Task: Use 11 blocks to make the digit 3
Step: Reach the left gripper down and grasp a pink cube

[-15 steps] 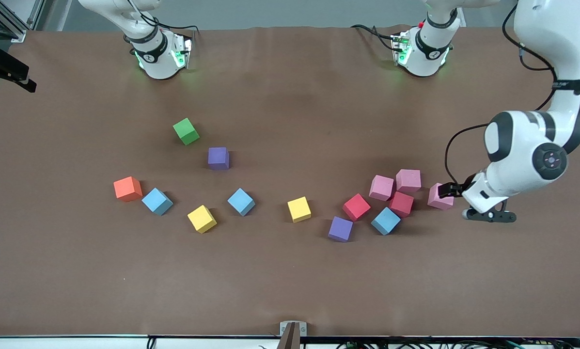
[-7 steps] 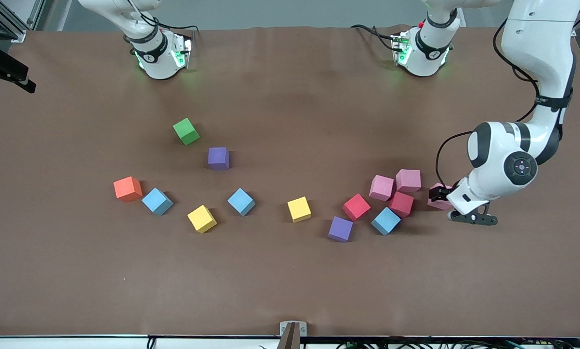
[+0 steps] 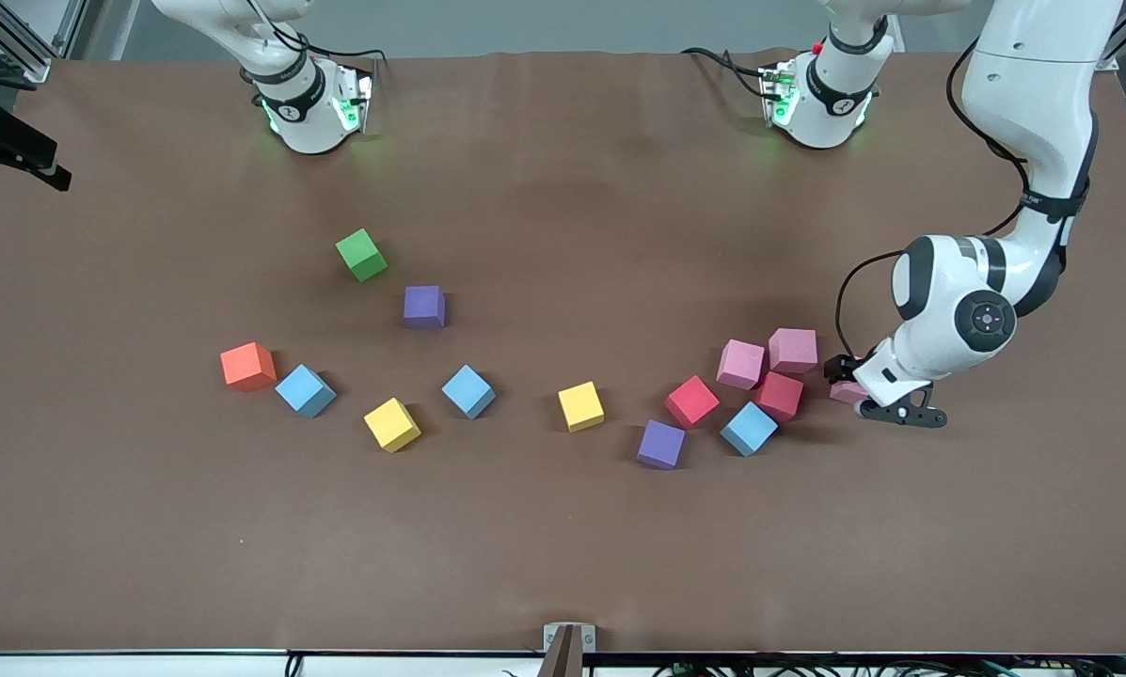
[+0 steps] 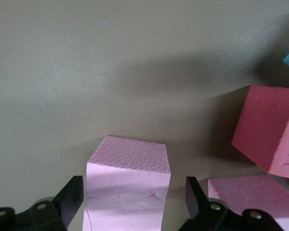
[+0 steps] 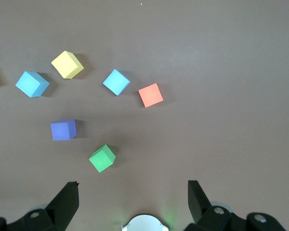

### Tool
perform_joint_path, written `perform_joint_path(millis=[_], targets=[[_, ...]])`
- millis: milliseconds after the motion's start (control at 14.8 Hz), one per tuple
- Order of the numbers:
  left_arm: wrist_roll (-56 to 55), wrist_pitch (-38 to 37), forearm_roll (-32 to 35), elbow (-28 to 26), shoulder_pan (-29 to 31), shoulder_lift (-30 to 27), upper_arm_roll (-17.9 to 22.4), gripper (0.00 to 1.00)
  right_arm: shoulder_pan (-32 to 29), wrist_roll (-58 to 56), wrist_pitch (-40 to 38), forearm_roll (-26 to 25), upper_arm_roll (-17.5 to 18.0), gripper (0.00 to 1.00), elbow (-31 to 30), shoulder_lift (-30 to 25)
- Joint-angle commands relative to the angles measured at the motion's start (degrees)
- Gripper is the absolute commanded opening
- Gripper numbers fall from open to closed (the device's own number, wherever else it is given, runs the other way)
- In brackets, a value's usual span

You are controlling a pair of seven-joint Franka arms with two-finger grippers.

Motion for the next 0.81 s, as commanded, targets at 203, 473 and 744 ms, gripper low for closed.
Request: perform_joint_path(millis=[203, 473, 744], targets=[[0.27, -1.40, 0.93, -1.16, 0.10, -1.53, -0.08, 0.48, -1.73, 0.30, 3.12, -0.01, -0.14, 1.00, 0.35, 3.10], [-1.22, -14.37, 0.84, 2.60, -0.95, -7.50, -0.95, 0.42, -3.58, 0.22, 4.72, -0.18, -0.14, 1.00, 0.26, 6.78], [-11.04, -27.24, 0.67, 4.12, -0.95, -16.19, -8.23, 0.41, -4.28, 0.13, 5.95, -0.09, -0.14, 1.00, 0.18, 7.84]])
